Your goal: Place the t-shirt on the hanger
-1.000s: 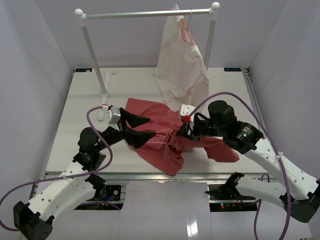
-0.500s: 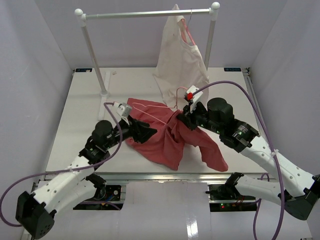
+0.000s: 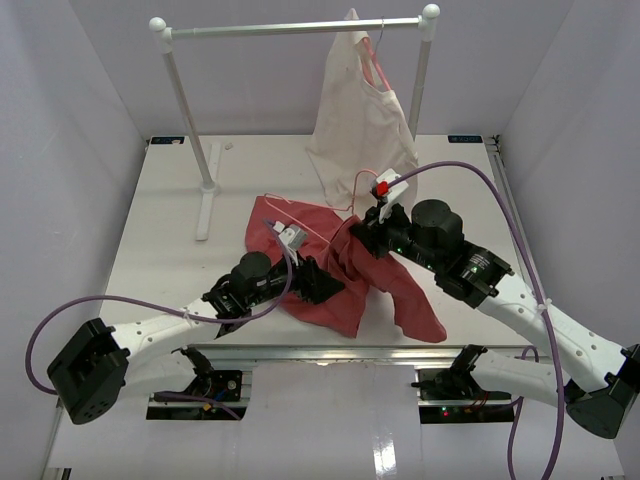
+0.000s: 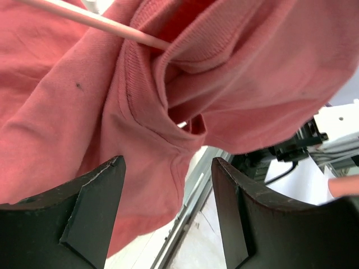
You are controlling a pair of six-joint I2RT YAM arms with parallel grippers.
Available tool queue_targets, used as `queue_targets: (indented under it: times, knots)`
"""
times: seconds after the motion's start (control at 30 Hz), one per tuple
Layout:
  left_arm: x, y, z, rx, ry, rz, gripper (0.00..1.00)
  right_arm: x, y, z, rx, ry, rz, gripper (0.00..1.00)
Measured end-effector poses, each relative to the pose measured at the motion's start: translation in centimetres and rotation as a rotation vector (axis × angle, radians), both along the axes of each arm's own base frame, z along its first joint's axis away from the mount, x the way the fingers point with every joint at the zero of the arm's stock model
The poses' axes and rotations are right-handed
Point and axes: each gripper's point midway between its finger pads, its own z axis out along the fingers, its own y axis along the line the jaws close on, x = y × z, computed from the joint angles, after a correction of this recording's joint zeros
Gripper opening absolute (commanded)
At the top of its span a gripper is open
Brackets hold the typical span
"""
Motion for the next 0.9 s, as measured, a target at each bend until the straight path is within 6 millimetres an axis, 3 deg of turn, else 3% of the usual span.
queue_targets:
  times: [0.33, 0.37, 0.4, 0.43, 0.47, 0.53, 0.7, 0.83, 0.9]
  knots:
    - [1.7, -2.2, 0.3, -0.009, 0.004, 0.084, 0.72, 0.0, -0.1, -0.6, 0.001, 0.0, -0.01, 0.08]
    - [1.9, -2.5, 0.5, -0.01, 0.006, 0.094, 0.67, 0.0, -0.1, -0.8, 0.0, 0.001, -0.012, 0.08]
    - [2.2, -2.6, 0.6, -0.009, 0.011, 0.106, 0.54, 0.0, -0.1, -0.9, -0.001, 0.001, -0.013, 0.08]
    - [2.5, -2.8, 0.6, -0.007, 0.015, 0.12, 0.3, 0.1, -0.2, -1.0, 0.0, 0.001, -0.015, 0.08]
    - [2.9, -2.9, 0.6, -0.002, 0.021, 0.136, 0.15, 0.1, -0.1, -1.0, 0.0, 0.0, -0.015, 0.08]
    - [3.4, -2.9, 0.1, 0.009, 0.038, 0.161, 0.0, 0.1, -0.1, -0.9, 0.003, -0.002, -0.016, 0.08]
    - [3.7, -1.6, -0.4, 0.046, 0.072, 0.225, 0.0, 0.2, -0.9, -0.8, -0.01, -0.018, -0.044, 0.08]
    - [3.4, 0.7, 1.1, 0.061, 0.06, 0.295, 0.0, -0.2, -2.3, -0.7, -0.034, -0.045, -0.072, 0.08]
    - [3.2, 2.1, 2.2, 0.065, 0.046, 0.34, 0.09, -0.5, -2.9, -0.2, -0.036, -0.066, -0.074, 0.08]
